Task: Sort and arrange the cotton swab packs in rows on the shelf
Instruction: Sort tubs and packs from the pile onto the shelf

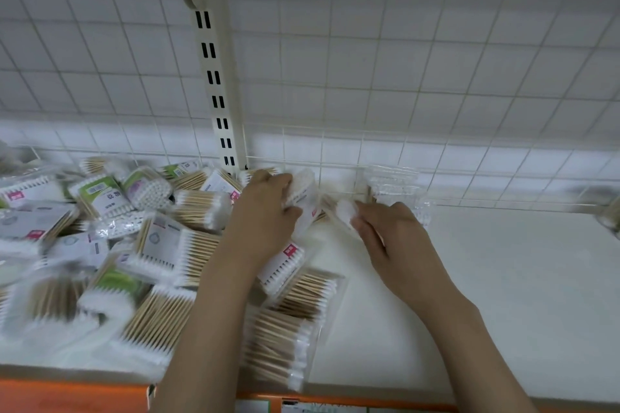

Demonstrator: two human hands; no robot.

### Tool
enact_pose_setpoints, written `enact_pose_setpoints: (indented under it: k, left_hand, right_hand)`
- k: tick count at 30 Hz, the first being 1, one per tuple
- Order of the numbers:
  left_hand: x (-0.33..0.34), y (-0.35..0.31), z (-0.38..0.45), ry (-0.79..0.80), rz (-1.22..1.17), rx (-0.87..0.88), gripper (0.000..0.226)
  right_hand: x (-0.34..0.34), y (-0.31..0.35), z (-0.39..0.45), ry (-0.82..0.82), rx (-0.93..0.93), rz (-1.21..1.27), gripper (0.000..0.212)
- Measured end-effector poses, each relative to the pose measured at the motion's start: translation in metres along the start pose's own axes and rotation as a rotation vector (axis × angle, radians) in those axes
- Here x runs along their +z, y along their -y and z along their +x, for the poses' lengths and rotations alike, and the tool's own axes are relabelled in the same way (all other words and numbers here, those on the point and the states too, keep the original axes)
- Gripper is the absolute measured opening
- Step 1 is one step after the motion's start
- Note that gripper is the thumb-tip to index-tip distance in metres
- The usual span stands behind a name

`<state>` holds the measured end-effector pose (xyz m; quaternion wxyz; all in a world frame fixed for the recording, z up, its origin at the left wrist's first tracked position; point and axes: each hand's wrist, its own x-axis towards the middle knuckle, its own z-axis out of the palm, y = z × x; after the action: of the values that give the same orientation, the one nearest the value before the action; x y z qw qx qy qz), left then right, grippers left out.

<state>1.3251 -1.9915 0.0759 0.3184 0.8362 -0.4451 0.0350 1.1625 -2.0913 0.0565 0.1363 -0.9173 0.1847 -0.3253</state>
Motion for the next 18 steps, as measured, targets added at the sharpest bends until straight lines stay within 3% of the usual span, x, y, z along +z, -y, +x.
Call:
enact_pose_setpoints:
  k: [3, 9, 14, 18]
  left_hand:
    - [-0.01, -0.007, -0.007, -0.104, -0.082, 0.073, 0.039]
    - [-0.019, -0.017, -0.034, -0.156, -0.364, -0.022, 0.03]
    - [-0.019, -0.031, -0.049, -0.082, -0.415, -0.004, 0.069]
    - [-0.013, -0.039, -0.053, -0.064, -0.396, 0.015, 0.046]
  right_hand:
    - [-0.014, 0.004, 0.002, -0.06, 0.011, 0.008, 0.016]
    - [-0.052, 0.002, -0.007, -0.138, 0.118, 0.095, 0.021]
    - [-0.079, -0.014, -0.019, -0.011, 0.128, 0.06, 0.017]
    - [-0.077, -0.028, -0.028, 0.092, 0.14, -0.03, 0.019]
